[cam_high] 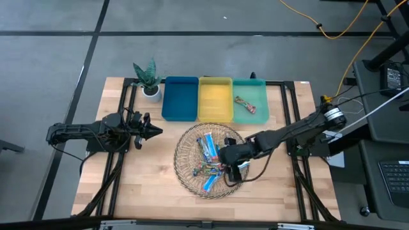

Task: Pick and place Granola Bars by type
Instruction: Put the red granola bar into the green bin

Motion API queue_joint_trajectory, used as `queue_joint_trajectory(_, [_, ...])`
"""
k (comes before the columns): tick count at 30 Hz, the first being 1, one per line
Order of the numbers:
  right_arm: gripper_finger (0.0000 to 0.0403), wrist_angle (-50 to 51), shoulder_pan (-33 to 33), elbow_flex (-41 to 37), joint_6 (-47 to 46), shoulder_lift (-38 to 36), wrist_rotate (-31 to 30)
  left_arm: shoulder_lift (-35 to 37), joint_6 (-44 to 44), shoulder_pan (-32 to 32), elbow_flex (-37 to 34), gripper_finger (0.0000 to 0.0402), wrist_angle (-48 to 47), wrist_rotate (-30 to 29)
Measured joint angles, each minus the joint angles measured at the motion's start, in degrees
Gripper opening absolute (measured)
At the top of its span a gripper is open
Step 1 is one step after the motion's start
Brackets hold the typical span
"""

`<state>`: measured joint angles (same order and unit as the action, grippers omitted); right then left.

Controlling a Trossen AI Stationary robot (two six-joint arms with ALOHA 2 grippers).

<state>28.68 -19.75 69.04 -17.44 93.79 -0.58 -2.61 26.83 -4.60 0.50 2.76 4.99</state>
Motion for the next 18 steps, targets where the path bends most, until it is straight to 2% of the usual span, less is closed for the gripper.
queue_joint_trajectory(10, [0.0220,2.87,0.14,0.00,1.21,8.37,2.16,-0.01,0.00,-0.02,0.01,0.0031,-0.01,0.00])
queue_joint_trajectory(18, [0.0220,3.61,2.05,-0.09,1.55,10.76,1.75,0.00,0.00,0.00,0.01,0.0031,0.01,0.00])
